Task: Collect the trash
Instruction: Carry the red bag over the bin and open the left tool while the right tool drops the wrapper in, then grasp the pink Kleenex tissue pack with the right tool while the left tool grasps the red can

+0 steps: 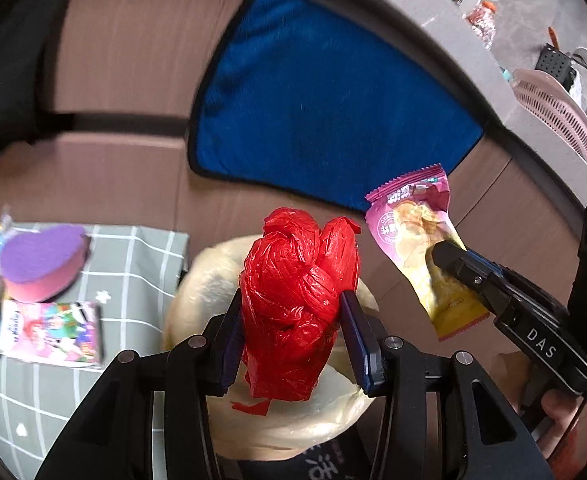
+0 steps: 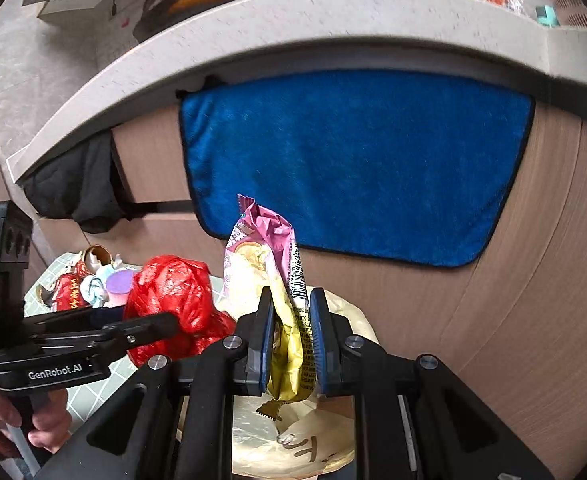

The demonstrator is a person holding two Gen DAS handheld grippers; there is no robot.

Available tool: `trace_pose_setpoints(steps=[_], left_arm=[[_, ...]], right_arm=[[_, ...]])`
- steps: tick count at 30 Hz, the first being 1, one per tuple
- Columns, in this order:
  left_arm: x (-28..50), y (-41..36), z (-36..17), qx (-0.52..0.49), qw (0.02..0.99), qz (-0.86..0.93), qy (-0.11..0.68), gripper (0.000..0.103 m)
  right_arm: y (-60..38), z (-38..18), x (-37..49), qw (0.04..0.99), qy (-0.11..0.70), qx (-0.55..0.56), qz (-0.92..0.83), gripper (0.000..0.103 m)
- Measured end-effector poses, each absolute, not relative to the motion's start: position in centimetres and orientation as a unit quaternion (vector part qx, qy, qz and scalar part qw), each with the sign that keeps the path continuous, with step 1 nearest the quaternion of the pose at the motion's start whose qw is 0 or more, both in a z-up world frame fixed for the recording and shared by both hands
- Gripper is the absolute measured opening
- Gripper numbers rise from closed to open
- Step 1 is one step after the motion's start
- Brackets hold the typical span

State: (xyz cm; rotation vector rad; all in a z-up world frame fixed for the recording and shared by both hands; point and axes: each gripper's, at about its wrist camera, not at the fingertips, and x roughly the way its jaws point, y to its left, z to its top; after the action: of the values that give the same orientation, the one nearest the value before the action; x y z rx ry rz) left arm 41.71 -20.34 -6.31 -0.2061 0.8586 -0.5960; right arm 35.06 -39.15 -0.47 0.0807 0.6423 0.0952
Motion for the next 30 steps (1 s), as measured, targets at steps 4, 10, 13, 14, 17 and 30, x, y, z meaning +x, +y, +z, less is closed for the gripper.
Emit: trace_pose_setpoints(steps=[4,10,13,14,17,30], left_arm=[[43.2,-20.9,-8.0,-0.113,0.846,-0.303,0.424,0.051],[44.3,-20.5,-9.3,-0.113,0.839,-0.303,0.438,0.062],[44.6,-18.8,-8.6,-0.127,0.843,-0.284,0.439,0.062],[44.4,-18.0,-8.2,-0.131,0.85,-0.269,0.434,0.062],[43.7,-15.8,-7.4,-0.122,0.871,-0.232,0.416,0.062],[40.5,-4.5,-6.7,-0.108,0.911,-0.112,0.383,0.062]], right_arm=[[-39.8,-1.5,35.8,0.944,0.324,0.049,0.041,0.016],[-40.1,-2.5,36.5,0.94,0.333,0.057,0.04,0.016],[-39.7,-3.0,37.0,0.939,0.337,0.053,0.041,0.017],[-39.4,-3.3,37.2,0.938,0.339,0.052,0.042,0.017],[-38.7,-4.3,37.8,0.935,0.347,0.051,0.052,0.019],[-36.2,-4.9,38.3,0.939,0.341,0.033,0.039,0.042]])
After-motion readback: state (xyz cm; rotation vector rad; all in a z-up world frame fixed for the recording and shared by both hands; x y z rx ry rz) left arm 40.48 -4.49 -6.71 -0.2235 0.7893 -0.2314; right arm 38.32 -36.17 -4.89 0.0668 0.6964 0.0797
